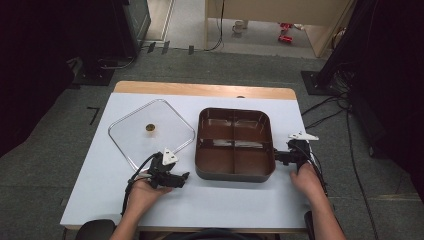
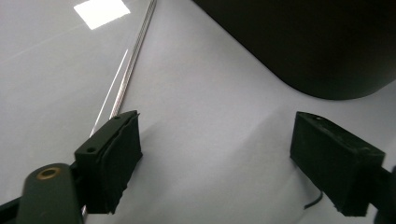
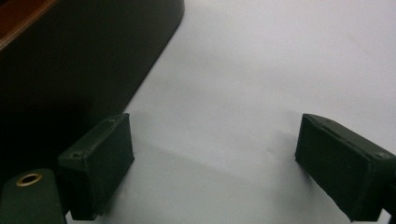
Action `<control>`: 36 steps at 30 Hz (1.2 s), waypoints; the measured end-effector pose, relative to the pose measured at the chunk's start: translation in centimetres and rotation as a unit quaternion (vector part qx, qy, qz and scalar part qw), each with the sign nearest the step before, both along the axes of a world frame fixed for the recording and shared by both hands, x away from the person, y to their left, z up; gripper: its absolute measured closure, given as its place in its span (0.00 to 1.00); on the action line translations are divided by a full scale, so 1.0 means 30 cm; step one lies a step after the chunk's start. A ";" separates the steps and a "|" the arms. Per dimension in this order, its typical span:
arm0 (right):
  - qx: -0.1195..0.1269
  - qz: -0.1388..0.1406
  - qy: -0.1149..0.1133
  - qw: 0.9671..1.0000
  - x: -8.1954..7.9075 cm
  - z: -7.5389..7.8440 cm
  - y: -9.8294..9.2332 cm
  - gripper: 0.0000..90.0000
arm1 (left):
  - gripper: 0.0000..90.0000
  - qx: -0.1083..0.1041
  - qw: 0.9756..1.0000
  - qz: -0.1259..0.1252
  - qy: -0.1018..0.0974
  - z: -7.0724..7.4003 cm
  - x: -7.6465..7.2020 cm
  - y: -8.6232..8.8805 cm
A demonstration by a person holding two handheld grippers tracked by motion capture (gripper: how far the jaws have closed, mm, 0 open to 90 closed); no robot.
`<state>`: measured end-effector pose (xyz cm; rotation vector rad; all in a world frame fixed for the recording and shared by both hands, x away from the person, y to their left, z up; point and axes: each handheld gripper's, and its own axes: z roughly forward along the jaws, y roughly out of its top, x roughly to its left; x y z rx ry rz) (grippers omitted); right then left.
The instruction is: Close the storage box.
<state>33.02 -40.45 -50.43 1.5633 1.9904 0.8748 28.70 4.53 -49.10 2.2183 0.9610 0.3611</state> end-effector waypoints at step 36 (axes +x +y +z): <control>0.000 0.000 0.000 1.000 0.000 0.000 0.000 0.12 | 0.33 -0.025 0.999 -0.019 0.016 0.089 0.035 0.038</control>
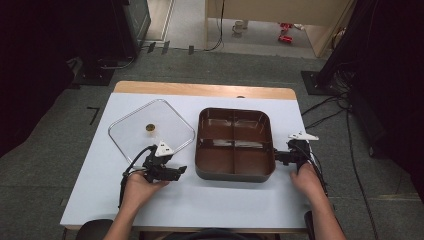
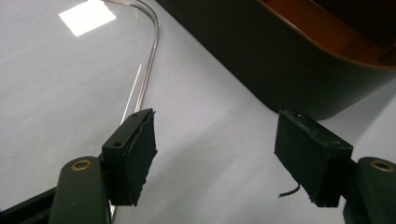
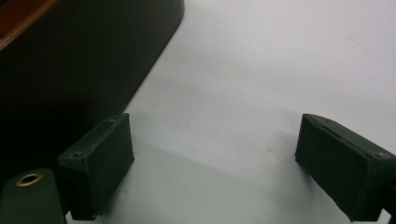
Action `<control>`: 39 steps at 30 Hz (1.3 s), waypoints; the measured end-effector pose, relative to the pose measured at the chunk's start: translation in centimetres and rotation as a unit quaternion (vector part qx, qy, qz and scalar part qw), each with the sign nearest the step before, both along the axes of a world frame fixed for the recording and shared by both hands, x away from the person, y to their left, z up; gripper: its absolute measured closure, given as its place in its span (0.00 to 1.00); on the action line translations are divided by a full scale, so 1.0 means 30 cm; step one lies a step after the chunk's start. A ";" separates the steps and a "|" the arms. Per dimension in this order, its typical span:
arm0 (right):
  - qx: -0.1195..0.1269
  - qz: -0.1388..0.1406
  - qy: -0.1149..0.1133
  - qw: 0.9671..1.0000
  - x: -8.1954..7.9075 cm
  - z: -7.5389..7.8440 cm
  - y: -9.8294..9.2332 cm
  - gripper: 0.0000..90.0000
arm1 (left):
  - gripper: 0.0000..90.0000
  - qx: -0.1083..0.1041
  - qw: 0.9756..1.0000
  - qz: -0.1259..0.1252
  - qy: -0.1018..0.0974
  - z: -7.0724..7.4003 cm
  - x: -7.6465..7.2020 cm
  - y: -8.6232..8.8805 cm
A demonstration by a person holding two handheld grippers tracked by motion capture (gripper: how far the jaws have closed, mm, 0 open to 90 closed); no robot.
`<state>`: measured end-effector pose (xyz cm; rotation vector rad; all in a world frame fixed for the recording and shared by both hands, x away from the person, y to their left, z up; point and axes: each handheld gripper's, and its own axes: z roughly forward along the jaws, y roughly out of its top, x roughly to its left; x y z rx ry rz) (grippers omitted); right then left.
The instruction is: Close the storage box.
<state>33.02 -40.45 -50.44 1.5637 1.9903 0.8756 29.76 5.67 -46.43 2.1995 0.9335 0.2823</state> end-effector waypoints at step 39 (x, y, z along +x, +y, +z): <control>0.000 0.000 0.000 1.000 0.000 0.000 0.000 0.12 | 0.45 -0.006 1.000 0.028 0.002 0.051 0.171 0.076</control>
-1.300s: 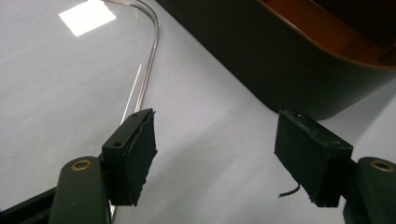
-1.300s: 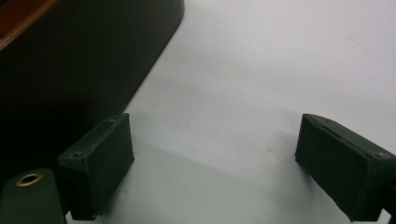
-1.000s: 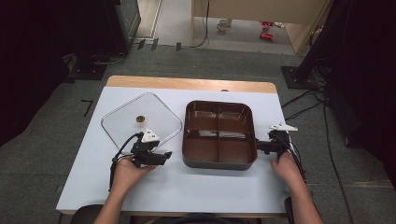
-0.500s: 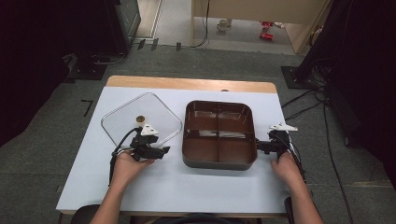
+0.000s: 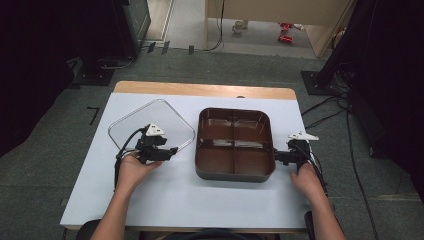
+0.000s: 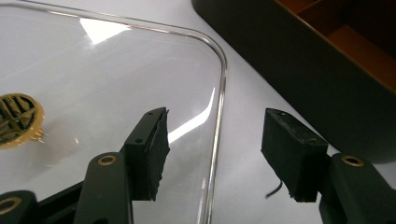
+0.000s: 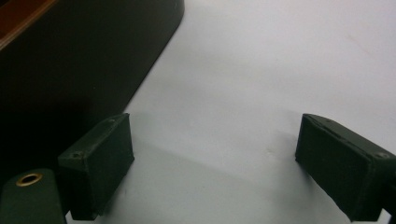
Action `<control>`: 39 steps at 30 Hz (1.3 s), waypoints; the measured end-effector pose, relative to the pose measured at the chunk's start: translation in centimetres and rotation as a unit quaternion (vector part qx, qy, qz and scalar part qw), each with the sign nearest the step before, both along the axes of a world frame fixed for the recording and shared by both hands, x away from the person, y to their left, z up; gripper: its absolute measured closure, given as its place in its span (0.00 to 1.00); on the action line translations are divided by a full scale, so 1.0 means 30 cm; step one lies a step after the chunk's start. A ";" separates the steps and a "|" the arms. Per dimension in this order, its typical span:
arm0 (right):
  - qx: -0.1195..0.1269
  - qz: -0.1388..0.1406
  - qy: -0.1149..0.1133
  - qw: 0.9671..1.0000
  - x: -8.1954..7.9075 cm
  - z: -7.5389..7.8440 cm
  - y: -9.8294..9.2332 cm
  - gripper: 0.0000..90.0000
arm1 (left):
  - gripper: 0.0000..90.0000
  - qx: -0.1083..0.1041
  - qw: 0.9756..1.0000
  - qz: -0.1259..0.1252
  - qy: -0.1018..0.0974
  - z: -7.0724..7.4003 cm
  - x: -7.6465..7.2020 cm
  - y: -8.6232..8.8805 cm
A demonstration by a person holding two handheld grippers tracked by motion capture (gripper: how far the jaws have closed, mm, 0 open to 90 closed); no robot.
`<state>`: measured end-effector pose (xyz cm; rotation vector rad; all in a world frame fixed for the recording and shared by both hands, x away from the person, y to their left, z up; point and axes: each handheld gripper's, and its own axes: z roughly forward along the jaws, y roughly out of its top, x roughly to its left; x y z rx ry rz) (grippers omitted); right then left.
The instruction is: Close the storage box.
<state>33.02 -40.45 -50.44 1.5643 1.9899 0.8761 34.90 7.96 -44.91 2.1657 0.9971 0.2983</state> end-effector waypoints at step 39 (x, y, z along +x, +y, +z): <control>-0.001 0.001 0.000 1.000 0.000 0.000 -0.001 0.12 | 0.43 -0.009 0.997 0.071 -0.008 0.030 0.207 0.183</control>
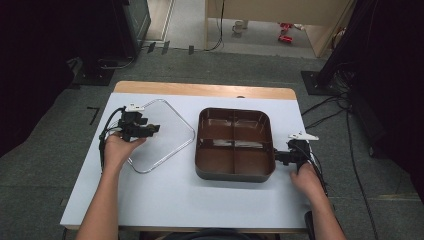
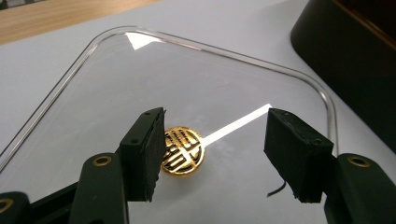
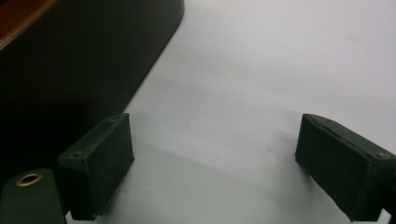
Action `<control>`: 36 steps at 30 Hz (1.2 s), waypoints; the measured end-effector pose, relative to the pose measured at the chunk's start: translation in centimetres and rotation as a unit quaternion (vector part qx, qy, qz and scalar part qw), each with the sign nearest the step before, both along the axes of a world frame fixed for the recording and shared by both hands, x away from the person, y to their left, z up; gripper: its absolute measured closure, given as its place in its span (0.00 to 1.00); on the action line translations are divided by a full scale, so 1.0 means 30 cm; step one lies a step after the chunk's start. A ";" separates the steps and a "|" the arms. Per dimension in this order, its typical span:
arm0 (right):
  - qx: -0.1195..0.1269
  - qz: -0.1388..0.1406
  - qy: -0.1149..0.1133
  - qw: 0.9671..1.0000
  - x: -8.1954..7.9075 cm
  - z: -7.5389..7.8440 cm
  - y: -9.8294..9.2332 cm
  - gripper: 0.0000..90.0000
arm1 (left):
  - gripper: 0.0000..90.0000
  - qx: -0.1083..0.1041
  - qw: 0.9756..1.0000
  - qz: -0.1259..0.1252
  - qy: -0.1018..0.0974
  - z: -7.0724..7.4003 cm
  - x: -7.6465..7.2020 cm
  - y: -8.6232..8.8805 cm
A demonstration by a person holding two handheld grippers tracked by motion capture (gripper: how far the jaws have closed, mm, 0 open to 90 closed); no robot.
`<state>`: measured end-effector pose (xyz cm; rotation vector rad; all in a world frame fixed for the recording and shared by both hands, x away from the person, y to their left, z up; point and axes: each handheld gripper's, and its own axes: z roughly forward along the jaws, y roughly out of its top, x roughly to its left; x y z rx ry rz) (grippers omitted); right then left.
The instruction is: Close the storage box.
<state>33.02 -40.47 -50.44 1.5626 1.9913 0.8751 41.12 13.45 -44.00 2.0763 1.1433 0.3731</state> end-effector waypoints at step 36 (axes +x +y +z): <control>0.001 0.000 -0.001 1.000 0.000 0.000 0.000 0.12 | 0.65 0.013 0.999 0.034 0.005 -0.123 0.016 0.016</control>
